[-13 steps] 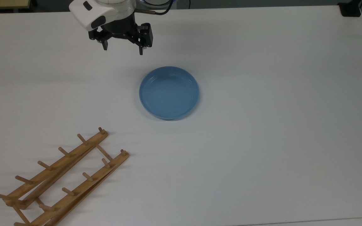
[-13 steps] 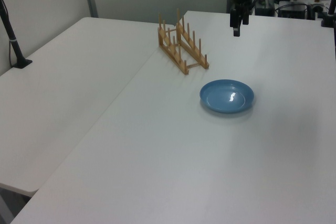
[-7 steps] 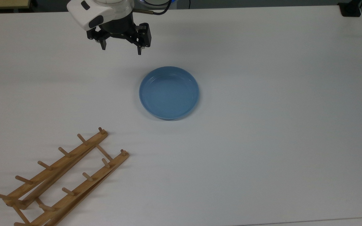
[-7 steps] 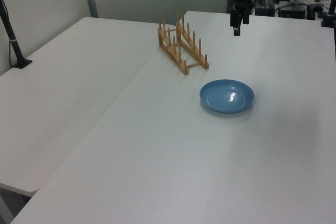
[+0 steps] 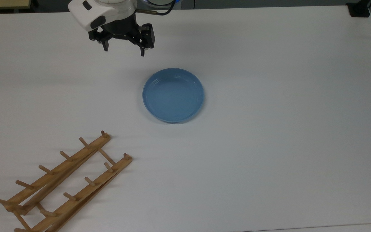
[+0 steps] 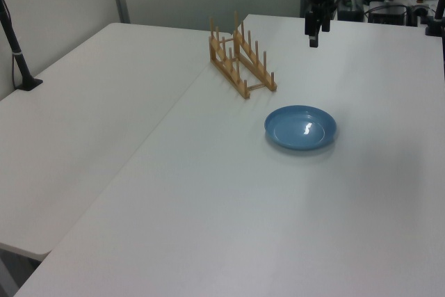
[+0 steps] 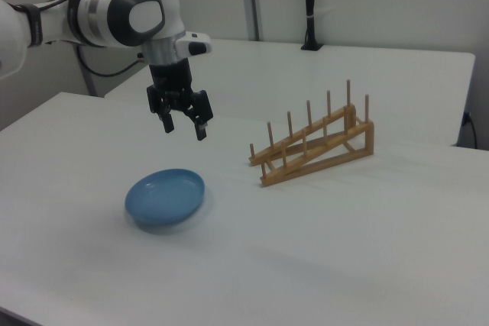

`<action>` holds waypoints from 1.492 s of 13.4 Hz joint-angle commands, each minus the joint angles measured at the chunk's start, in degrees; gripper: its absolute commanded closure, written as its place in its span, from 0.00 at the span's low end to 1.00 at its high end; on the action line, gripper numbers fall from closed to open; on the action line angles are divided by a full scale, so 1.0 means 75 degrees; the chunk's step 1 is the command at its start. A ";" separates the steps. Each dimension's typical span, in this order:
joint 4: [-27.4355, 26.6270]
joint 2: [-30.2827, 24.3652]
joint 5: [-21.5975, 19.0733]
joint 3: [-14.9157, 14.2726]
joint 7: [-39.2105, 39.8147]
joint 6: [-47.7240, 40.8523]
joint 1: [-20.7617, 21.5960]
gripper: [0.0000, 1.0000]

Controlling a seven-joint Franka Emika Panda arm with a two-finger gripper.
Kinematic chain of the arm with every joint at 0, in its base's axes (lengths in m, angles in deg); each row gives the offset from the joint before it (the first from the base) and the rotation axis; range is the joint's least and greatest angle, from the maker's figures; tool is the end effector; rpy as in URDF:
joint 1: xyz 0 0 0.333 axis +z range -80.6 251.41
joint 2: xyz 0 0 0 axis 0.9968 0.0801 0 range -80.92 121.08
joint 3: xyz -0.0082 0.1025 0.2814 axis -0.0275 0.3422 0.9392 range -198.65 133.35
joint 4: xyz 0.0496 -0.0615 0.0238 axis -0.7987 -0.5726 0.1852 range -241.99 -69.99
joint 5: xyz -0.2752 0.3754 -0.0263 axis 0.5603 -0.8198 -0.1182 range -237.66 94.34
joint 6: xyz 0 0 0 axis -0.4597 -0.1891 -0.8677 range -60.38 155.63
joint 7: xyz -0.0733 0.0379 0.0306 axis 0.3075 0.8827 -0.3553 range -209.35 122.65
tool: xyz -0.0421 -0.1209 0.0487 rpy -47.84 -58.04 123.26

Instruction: Place plate in plate rack

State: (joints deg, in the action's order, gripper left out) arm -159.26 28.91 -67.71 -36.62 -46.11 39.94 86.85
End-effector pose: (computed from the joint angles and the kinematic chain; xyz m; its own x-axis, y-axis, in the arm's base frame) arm 0.6739 -0.0360 0.4604 0.9957 -0.0805 -0.0450 -0.0768 -0.9938 0.0801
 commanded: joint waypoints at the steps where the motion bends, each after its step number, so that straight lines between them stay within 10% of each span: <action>1: -0.0078 -0.0040 0.0165 -0.0022 0.0063 0.0141 0.0041 0.00; 20: 0.0085 0.1693 -0.0631 -0.0057 0.1739 0.0373 -0.0064 0.05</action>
State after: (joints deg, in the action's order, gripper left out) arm -159.56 38.21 -71.17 -36.38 -35.52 38.96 86.31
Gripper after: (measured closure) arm 0.031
